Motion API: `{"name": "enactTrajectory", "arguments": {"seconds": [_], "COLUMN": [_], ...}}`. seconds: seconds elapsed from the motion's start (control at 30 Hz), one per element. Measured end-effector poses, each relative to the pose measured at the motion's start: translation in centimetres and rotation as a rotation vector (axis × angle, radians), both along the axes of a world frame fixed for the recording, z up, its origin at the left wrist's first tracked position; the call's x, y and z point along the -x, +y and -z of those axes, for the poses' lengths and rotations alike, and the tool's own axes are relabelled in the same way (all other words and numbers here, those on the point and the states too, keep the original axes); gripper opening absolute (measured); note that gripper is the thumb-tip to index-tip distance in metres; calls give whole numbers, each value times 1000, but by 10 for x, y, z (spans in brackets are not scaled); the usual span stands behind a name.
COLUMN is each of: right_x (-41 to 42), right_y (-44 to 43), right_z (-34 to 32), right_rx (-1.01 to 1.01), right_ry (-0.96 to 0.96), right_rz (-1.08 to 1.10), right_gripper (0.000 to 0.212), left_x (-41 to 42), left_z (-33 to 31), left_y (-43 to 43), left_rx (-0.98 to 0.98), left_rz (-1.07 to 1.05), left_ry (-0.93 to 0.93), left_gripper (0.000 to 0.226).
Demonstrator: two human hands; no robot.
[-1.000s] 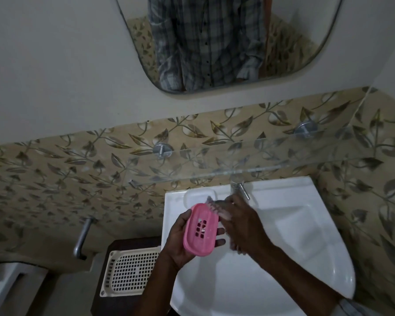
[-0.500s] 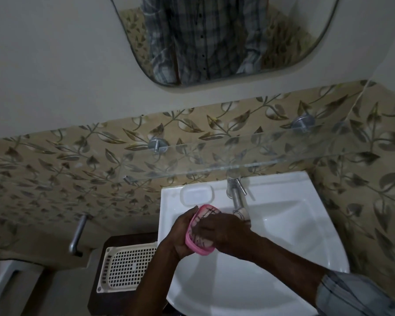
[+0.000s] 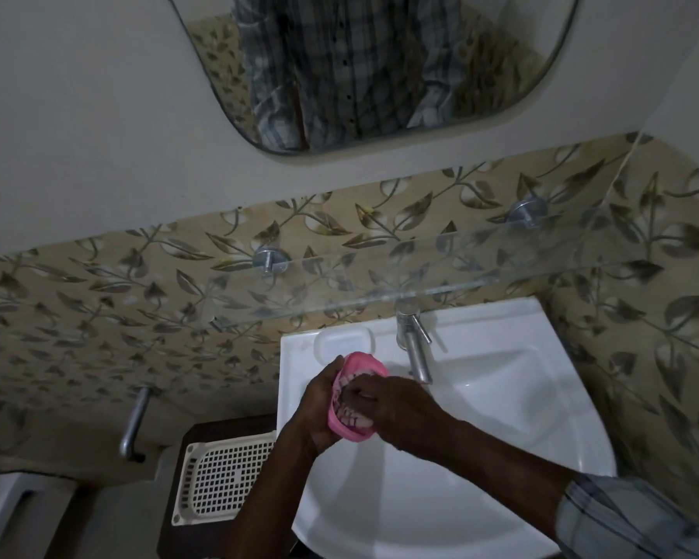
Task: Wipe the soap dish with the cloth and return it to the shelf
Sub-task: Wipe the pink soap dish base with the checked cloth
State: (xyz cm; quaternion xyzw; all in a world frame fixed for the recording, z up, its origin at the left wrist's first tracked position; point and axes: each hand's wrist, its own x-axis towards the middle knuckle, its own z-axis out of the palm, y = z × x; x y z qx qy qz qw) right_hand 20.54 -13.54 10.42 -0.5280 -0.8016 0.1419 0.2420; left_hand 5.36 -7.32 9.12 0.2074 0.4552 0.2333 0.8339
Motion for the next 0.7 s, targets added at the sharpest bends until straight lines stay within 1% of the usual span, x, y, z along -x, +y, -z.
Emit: {"name": "enactTrajectory", "arguments": {"seconds": [0.03,0.07,0.1,0.17,0.2,0.23,0.3,0.33,0.37,0.4,0.43,0.47,0.53,0.57,0.6,0.63,0.67,0.7], "right_x": [-1,-5,-7,-3,2,6,10,9,9,11,11,8,-6,-9,-9,-5,2,9], "right_y": [-1,3,7,14,16,18,26,27,25,18,9,2,4,9,12,14,17,18], "right_z": [0,3,3,5,3,-3,-7,-7,-9,-13,-15,-16,-8,-5,-10,-12,-16,-18], "right_rx": [75,118,84,86,149,231,326,321,282,255,229,123,-69,-99,-39,26,115,242], "right_ry": [62,74,35,-123,-85,-9,116,205,277,351,365,298,-22,-142,-154,-132,-68,-11], "right_rz": [75,173,260,355,417,488,637,641,592,502,346,207,29,21,100,210,325,398], "right_gripper": [18,18,18,17,13,11,21,26,26,22,18,16,28,31,29,26,20,14], "left_x": [0,-3,-5,-13,-17,-20,-26,-27,-26,-23,-19,-14,-6,-6,-9,-14,-19,-23], "left_z": [-1,-2,0,2,3,7,8,6,7,6,4,2,4,4,5,7,7,8], "left_y": [-1,-2,-5,-15,-21,-27,-35,-37,-34,-29,-25,-19,-15,-18,-21,-25,-29,-31], "left_rx": [-43,-101,-162,-253,-288,-319,-354,-355,-345,-312,-276,-253,-258,-294,-342,-399,-449,-475], "left_rz": [-8,-17,-26,-44,-53,-58,-81,-107,-140,-171,-187,-193,-191,-197,-192,-174,-157,-150], "left_ry": [1,14,48,140,174,199,189,174,157,132,100,89,112,123,140,178,218,227], "left_gripper": [50,46,42,39,41,44,46,44,45,49,52,52,49,46,45,46,45,43]}}
